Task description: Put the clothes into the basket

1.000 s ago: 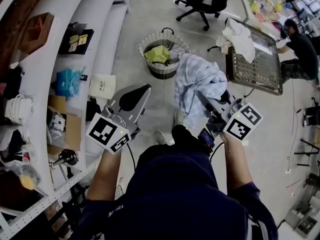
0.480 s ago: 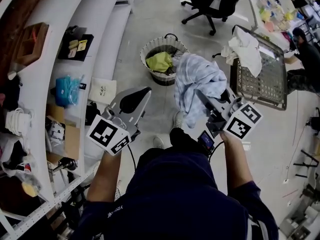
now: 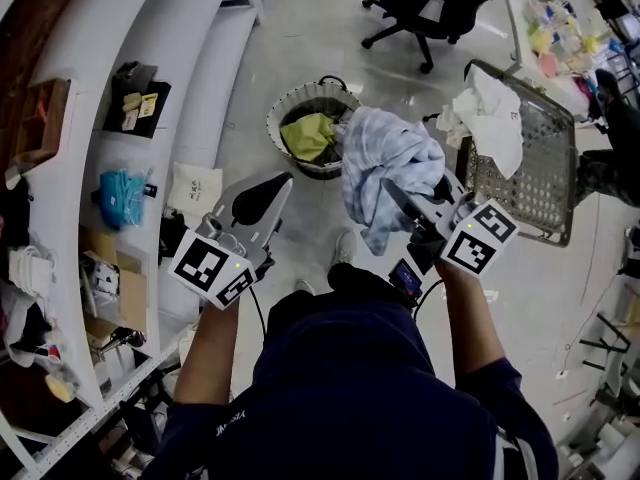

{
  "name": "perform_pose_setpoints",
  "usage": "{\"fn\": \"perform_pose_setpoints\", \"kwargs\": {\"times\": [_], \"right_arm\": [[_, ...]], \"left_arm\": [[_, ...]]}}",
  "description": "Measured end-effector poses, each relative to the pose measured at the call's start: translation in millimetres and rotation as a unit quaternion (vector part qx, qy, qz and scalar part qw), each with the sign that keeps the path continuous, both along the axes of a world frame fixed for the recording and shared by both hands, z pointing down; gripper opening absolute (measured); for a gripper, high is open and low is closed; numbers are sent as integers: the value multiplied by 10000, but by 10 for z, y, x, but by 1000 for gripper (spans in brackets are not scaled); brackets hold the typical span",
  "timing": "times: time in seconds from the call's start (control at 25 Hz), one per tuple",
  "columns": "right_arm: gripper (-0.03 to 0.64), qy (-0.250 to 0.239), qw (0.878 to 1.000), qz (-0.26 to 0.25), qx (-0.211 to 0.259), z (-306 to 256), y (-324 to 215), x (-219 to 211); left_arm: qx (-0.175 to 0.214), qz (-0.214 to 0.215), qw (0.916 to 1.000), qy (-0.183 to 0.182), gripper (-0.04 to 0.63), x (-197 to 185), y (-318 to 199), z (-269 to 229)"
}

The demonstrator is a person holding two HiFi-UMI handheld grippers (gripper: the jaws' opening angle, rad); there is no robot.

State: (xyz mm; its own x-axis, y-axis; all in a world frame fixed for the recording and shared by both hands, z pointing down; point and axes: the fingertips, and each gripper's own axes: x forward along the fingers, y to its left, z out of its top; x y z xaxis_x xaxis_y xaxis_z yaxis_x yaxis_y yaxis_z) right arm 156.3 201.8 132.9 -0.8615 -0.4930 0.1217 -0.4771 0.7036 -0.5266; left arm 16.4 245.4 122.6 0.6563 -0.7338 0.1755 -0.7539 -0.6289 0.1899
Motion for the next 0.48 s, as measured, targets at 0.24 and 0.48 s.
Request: {"fn": "perform_pose_setpoints", "kwargs": {"times": [0.24,0.48], "right_arm": [[199,-19,9998,-172,-40,14,-412,155],[199,-43,9997,-209,-99,48,-742,160]], "left_arm": [[-47,-124,9999,-45,5,199,-398,6],[-87,-216,9997,-55,5,159,-711,12]]}}
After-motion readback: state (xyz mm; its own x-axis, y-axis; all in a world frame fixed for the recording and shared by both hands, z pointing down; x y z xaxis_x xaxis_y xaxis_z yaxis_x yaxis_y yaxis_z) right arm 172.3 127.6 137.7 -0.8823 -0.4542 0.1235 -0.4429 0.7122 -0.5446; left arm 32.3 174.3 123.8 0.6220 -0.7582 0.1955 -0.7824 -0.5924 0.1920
